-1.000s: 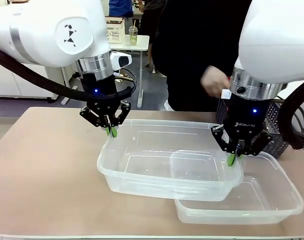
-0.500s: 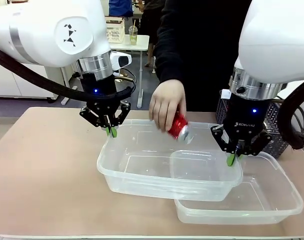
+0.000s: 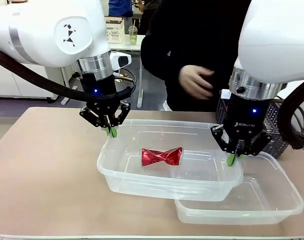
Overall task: Sort the waste into each basket.
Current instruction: Offer the picked Organizing box to the human.
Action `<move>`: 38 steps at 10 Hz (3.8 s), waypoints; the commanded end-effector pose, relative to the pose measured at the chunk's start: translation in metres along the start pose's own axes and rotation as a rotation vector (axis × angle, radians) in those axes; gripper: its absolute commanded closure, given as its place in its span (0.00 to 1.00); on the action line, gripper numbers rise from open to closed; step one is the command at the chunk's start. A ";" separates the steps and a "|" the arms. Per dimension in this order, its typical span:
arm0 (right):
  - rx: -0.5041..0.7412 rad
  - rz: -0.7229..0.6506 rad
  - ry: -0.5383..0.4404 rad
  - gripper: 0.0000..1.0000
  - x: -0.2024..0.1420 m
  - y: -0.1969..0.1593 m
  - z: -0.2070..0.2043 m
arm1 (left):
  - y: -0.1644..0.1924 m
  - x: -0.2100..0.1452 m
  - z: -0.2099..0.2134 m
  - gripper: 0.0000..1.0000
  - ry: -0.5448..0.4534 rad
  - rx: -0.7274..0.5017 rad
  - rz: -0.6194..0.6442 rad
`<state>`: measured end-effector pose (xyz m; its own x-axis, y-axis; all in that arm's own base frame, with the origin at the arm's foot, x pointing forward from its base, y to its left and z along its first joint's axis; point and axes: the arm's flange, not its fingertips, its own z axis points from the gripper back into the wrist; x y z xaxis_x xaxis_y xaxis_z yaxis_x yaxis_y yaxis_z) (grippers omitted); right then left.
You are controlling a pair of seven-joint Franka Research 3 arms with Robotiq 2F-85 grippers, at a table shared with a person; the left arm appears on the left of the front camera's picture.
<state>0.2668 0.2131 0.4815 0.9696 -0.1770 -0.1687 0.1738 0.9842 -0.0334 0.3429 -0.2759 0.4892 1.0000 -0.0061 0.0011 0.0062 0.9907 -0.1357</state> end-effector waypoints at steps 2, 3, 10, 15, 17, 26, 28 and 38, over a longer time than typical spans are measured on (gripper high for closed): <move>-0.003 0.018 0.014 0.94 0.002 0.003 0.003 | 0.000 -0.001 0.002 0.91 -0.006 -0.003 0.021; -0.003 0.018 0.014 0.94 0.002 0.003 0.003 | 0.000 -0.001 0.002 0.91 -0.006 -0.003 0.021; -0.003 0.018 0.014 0.94 0.002 0.003 0.003 | 0.000 -0.001 0.002 0.91 -0.006 -0.003 0.021; -0.003 0.018 0.014 0.94 0.002 0.003 0.003 | 0.000 -0.001 0.002 0.91 -0.006 -0.003 0.021; -0.003 0.018 0.014 0.94 0.002 0.003 0.003 | 0.000 -0.001 0.002 0.91 -0.006 -0.003 0.021; -0.003 0.018 0.014 0.94 0.002 0.003 0.003 | 0.000 -0.001 0.002 0.91 -0.006 -0.003 0.021; -0.003 0.018 0.014 0.94 0.002 0.003 0.003 | 0.000 -0.001 0.002 0.91 -0.006 -0.003 0.021; -0.042 0.237 -0.047 0.94 0.137 0.120 0.074 | -0.007 0.128 0.063 0.91 -0.072 -0.073 -0.018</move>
<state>0.4348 0.2732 0.5254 0.9907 0.0048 -0.1358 -0.0161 0.9965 -0.0816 0.4725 -0.2400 0.5540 0.9932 0.0138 0.1155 -0.0024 0.9952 -0.0978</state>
